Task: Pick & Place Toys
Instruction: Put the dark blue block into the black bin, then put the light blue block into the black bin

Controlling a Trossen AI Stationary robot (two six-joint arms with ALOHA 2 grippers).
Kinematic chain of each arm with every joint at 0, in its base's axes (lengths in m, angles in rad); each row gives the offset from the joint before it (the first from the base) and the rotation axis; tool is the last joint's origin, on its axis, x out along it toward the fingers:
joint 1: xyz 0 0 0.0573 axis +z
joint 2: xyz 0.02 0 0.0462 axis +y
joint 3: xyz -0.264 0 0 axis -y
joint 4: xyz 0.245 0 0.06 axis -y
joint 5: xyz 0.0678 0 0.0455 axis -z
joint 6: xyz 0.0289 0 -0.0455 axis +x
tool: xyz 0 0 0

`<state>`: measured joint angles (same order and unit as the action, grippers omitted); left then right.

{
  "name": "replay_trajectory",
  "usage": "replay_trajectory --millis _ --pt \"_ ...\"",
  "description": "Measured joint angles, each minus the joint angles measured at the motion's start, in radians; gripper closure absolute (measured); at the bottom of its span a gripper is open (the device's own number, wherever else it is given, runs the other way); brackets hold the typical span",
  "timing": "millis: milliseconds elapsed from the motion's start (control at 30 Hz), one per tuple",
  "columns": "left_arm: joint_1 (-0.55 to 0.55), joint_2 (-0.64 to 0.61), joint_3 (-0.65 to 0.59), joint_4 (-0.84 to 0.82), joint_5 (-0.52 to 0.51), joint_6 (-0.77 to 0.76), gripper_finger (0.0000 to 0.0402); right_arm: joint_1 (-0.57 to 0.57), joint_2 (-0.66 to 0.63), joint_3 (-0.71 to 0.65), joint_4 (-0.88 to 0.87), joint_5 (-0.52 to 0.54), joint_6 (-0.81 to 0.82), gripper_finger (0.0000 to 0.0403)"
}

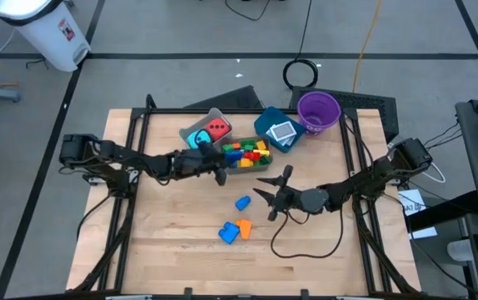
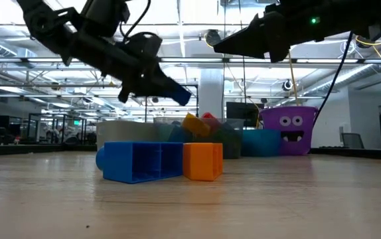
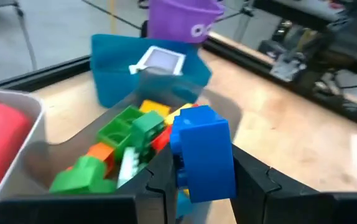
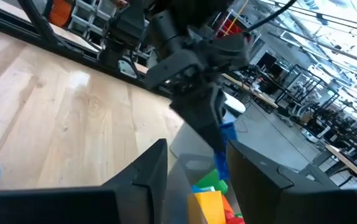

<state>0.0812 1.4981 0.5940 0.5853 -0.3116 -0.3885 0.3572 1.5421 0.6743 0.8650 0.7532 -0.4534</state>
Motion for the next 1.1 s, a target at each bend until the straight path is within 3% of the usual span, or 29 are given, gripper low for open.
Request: replay_trajectory --millis 133,233,467,633,700,900,1100 --pt "0.02 0.048 -0.022 -0.003 -0.065 -0.007 0.0296 -0.017 0.0 0.0 -0.002 0.0 0.027 0.0268" --pt "0.033 0.086 -0.018 0.018 -0.051 -0.013 0.0285 -0.028 0.0 0.0 -0.001 0.001 0.07 0.0269" --pt "0.033 0.113 -0.014 0.019 -0.06 -0.014 0.0145 -0.03 0.0 0.0 -0.013 0.0 0.088 0.0267" --pt "0.033 0.103 -0.014 0.018 -0.004 0.024 0.0074 -0.03 0.0 0.0 -0.017 -0.007 0.141 0.0258" --pt "0.033 0.083 -0.015 0.011 0.021 0.031 0.0055 -0.034 0.0 0.0 -0.031 -0.076 0.189 0.0255" --pt "0.026 -0.004 -0.015 0.015 0.062 0.013 0.0026 -0.079 0.017 0.002 -0.041 -0.432 0.394 0.0223" --pt "-0.004 -0.07 -0.015 0.016 0.073 0.01 0.003 -0.103 0.149 0.053 -0.113 -0.54 0.454 0.0165"
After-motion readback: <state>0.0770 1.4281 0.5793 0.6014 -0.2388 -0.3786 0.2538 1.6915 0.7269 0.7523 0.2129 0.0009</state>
